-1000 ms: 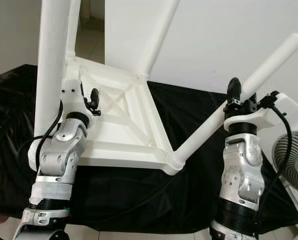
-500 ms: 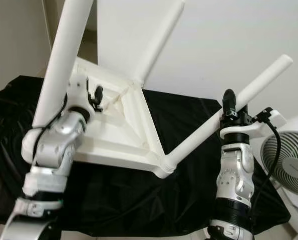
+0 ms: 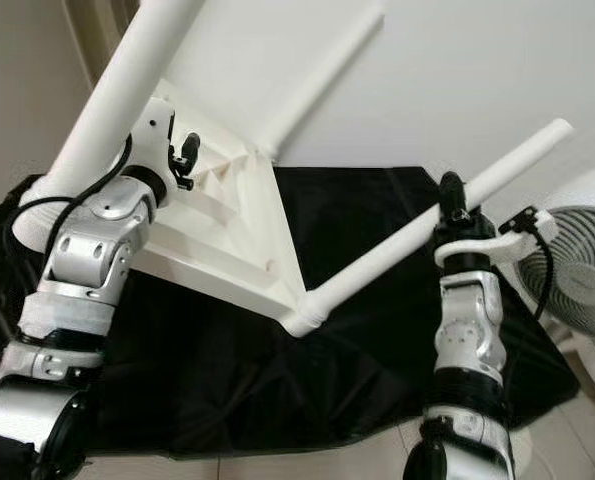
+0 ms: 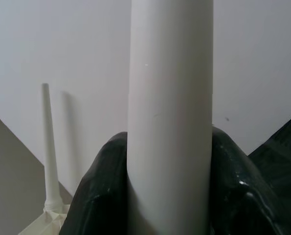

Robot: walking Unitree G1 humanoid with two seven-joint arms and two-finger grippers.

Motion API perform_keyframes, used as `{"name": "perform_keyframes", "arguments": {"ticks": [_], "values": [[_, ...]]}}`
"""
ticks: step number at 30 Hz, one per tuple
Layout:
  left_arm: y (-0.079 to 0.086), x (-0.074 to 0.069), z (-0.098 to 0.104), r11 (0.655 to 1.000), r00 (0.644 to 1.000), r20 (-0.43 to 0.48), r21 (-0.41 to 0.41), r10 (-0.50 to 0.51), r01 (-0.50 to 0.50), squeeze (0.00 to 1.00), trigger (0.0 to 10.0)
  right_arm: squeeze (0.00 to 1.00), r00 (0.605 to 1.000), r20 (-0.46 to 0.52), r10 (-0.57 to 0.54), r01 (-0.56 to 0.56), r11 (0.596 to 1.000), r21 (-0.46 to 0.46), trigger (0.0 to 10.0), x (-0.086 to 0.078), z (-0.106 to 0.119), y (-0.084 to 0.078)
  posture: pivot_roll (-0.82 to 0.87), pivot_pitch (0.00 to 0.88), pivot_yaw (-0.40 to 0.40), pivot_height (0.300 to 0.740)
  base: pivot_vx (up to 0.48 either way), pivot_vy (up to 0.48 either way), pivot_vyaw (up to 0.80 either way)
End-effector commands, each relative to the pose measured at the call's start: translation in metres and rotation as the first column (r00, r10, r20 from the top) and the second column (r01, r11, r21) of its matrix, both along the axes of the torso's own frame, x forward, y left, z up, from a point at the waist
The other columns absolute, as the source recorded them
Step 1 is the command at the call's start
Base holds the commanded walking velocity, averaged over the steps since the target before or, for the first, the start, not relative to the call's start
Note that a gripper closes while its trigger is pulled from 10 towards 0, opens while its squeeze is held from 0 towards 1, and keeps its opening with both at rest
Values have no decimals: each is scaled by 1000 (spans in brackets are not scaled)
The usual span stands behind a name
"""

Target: Building children table

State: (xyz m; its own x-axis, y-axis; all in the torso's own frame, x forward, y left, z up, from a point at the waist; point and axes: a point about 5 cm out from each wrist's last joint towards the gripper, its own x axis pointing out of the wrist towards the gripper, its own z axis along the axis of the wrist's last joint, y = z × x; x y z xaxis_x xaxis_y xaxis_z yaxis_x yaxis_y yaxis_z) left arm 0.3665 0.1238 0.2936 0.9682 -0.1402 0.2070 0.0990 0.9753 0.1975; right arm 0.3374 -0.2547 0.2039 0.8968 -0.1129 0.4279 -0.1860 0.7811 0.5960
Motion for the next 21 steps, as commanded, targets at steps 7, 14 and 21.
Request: {"name": "perform_keyframes", "arguments": {"ticks": [7, 14, 21], "values": [[38, -5, -3, 997, 997, -21, -7, 72, -72, 0, 10000, 0, 765, -630, 133, 15, 975, 224, 0, -39, -170, 19, 41, 180, 87, 740, 0, 0, 0], [36, -4, 3, 999, 999, -22, 24, 49, -48, 0, 10000, 0, 733, -617, 286, -130, 949, 286, 0, -27, -172, 66, 48, 196, 96, 740, 0, 0, 0], [40, -4, 4, 997, 997, -38, 46, 62, -60, 0, 10000, 0, 649, -599, 469, -340, 883, 323, 0, -21, -171, 116, 56, 205, 95, 740, 0, 0, 0]]}}
